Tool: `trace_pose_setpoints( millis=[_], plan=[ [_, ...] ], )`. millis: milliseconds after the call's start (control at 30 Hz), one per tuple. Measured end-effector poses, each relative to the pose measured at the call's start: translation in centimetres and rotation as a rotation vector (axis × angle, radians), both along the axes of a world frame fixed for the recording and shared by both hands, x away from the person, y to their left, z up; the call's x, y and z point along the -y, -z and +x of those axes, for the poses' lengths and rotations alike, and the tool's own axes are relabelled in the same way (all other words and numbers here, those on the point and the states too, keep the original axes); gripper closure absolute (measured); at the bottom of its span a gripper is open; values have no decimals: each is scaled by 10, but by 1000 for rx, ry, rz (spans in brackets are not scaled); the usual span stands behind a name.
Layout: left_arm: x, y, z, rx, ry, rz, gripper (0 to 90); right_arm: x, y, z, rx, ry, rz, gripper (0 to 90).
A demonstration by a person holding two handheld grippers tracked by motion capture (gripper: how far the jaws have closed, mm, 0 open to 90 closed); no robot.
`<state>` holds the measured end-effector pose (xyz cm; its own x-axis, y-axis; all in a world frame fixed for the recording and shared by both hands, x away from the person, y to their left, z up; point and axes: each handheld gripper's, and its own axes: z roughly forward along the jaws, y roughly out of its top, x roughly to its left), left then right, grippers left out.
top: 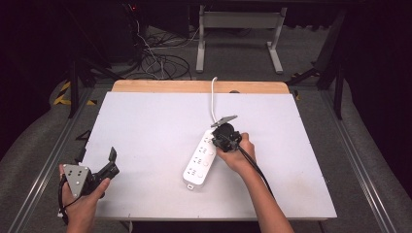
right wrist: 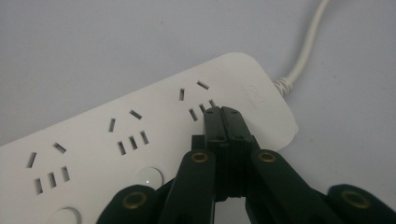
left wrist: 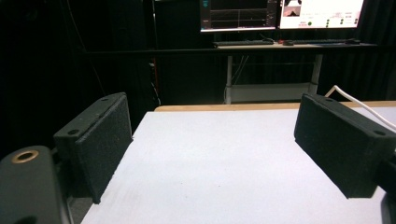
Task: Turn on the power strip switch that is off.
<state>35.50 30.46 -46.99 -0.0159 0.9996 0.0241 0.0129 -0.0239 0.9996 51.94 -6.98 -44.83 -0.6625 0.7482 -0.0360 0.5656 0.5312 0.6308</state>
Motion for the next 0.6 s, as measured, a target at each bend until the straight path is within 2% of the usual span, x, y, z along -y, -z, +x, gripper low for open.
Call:
trace_pose_setpoints(
  millis=[600],
  plan=[
    [0,0,0,-2,3,-4,121,1,1,0,-5,5,7,900]
  ],
)
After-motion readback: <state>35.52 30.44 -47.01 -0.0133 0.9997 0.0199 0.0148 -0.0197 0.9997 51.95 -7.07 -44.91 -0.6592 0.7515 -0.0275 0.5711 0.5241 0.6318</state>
